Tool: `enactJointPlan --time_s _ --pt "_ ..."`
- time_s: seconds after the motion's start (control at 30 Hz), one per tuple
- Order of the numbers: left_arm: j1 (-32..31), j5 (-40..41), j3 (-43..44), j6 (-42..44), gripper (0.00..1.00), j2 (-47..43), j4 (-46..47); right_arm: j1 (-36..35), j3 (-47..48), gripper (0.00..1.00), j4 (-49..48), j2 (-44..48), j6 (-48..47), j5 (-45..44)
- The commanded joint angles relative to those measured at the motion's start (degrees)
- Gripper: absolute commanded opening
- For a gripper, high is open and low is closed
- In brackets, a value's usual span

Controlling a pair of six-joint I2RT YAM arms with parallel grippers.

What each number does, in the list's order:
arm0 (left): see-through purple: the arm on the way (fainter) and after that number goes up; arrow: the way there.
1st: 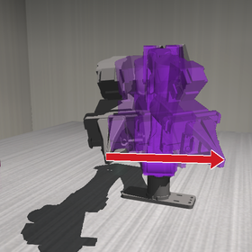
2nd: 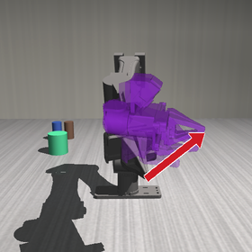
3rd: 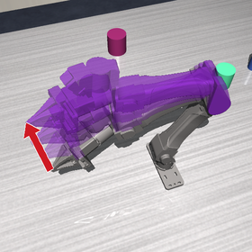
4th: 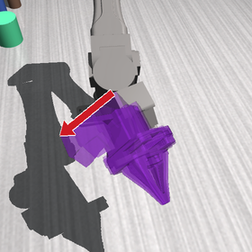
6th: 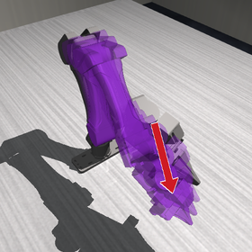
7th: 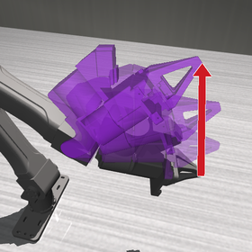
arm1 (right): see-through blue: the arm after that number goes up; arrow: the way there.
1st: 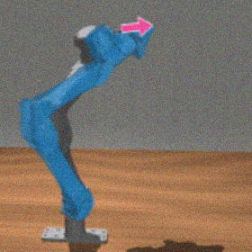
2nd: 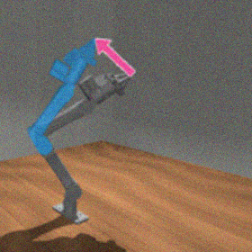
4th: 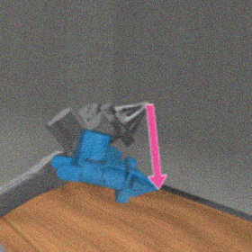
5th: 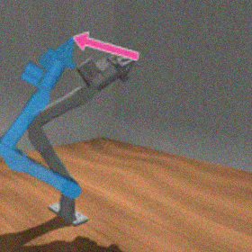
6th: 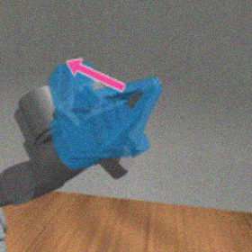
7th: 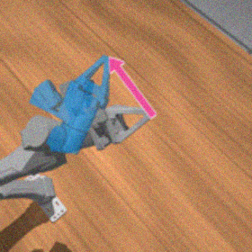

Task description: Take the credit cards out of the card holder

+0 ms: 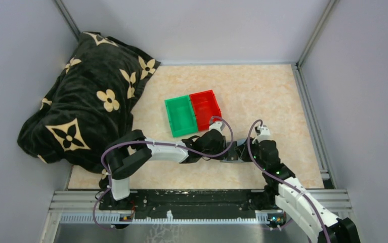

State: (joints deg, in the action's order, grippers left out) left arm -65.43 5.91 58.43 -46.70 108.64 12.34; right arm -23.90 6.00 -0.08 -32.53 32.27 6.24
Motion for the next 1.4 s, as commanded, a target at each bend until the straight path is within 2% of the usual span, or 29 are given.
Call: enactJointPlan --time_s 0.0,0.27,0.33,0.43,0.77,1.17,1.37 --pt "-0.66 -1.55 0.45 -0.78 0.29 2.45 2.07 -2.46 -0.58 0.16 -5.57 -1.59 2.63 23.08" --pt "-0.49 -0.68 0.39 -0.46 0.29 0.94 2.08 -2.47 -0.78 0.16 -7.97 -3.35 3.06 26.20" --pt "-0.41 -0.59 0.20 -0.51 0.29 0.42 2.16 -2.47 -0.50 0.12 -6.58 -3.94 2.55 25.70" --pt "-0.19 -0.14 -0.05 -0.26 0.29 -0.15 2.16 -2.47 -0.55 0.00 -5.88 -4.18 2.30 24.95" --pt "0.44 0.30 -2.02 -0.79 0.29 -1.39 2.21 -2.47 4.37 0.00 1.71 0.00 -0.09 18.76" --pt "0.98 0.30 -3.79 -1.23 0.30 -2.05 2.73 -2.39 9.02 0.00 5.97 0.01 -0.72 12.19" --pt "1.42 0.21 -4.97 -1.42 0.30 -2.38 3.13 -2.38 9.70 0.00 6.50 0.24 -0.60 11.74"
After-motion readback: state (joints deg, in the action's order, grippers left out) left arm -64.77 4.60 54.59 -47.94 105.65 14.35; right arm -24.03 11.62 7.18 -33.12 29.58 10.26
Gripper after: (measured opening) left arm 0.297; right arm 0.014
